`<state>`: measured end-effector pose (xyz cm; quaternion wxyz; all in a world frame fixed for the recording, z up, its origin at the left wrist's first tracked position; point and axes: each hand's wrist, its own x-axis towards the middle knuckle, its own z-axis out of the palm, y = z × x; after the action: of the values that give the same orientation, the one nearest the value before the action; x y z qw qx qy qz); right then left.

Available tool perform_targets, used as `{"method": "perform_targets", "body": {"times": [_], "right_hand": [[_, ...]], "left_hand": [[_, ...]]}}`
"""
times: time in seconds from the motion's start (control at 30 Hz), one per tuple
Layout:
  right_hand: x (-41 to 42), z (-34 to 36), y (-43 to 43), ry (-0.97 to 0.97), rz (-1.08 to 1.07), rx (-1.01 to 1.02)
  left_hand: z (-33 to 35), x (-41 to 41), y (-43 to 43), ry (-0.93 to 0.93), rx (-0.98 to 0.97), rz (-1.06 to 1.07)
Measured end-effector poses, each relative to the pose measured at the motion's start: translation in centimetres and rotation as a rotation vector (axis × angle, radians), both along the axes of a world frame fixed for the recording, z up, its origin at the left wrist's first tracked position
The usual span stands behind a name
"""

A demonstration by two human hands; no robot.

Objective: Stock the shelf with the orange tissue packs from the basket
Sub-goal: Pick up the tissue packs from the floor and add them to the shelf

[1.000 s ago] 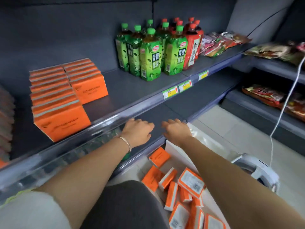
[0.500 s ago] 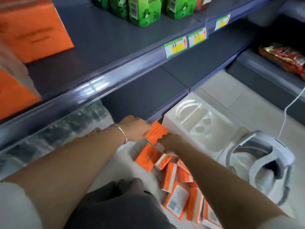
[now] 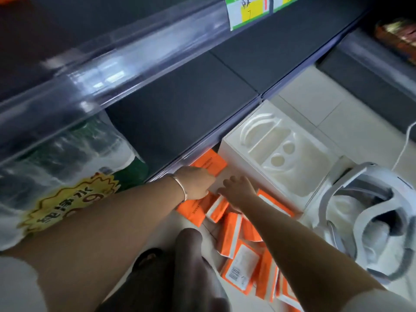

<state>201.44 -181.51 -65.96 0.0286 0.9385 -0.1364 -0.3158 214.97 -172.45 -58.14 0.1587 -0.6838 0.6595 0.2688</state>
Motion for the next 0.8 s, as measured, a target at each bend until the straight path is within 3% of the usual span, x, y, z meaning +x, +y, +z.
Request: {"method": "perform_targets", "body": {"times": [0.17,0.57,0.63,0.8], "right_hand": [[0.8,1.2,-0.5,-0.134,-0.025,0.095],[1.0,5.7,-2.1,-0.353,-0.549,0.679],[0.9,5.3,-1.7,-0.298,-0.507,0.619],[-0.6,3.6,-0.2,0.067,-0.146,0.299]], "left_hand": [[-0.7,-0.9,0.0,0.066,0.022,0.145],[1.6,-1.0,0.1,0.023,0.019,0.31],[2.1,-0.9,0.3,-0.048,0.063,0.288],[2.4,-0.7,0.7,-0.126,0.108,0.261]]}}
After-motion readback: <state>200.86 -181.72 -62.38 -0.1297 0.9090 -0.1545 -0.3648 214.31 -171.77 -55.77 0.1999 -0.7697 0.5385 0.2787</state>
